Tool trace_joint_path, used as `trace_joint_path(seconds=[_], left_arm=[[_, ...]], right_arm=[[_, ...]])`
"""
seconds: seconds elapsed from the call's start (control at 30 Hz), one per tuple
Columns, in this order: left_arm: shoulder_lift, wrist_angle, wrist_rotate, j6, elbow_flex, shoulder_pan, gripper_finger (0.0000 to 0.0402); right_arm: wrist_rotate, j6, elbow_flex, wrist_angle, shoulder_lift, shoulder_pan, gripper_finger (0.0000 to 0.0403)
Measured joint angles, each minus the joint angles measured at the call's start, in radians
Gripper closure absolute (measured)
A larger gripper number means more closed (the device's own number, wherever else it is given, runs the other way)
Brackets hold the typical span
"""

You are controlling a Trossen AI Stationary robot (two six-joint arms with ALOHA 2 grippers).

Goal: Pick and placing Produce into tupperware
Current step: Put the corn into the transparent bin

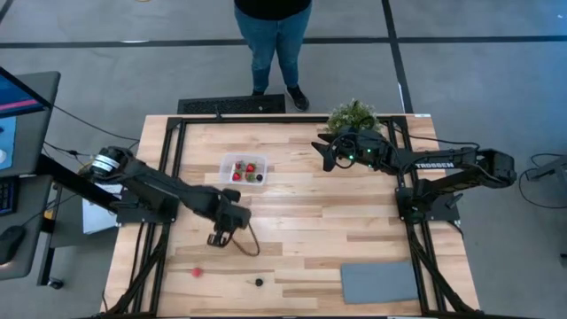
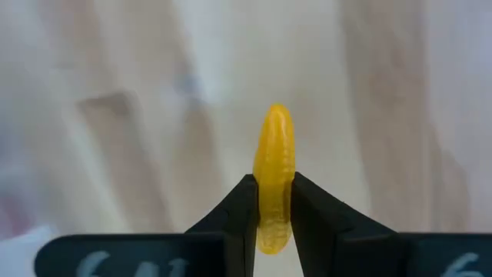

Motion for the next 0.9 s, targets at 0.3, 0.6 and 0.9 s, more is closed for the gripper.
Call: trace_joint_path(seconds=[0.3,0.6,0.9], left_arm=[[-0.108,0.000,-0.045,0.090,0.045,0.264,0.0351],[-0.108,0.042,-0.029,0.239,0.074,0.526,0.0351],[-0.015,0.106,0.069,0.252,0.074,0.658,0.0351]], right_arm=[[0.000,-0.004,0.000,0.000,0.000,-0.001,0.0159],[0.000,-0.008,0.000,0.001,0.000,-0.027,0.0159],[0.000,-0.012,0.000,0.000,0.000,-0.067,0.0159]])
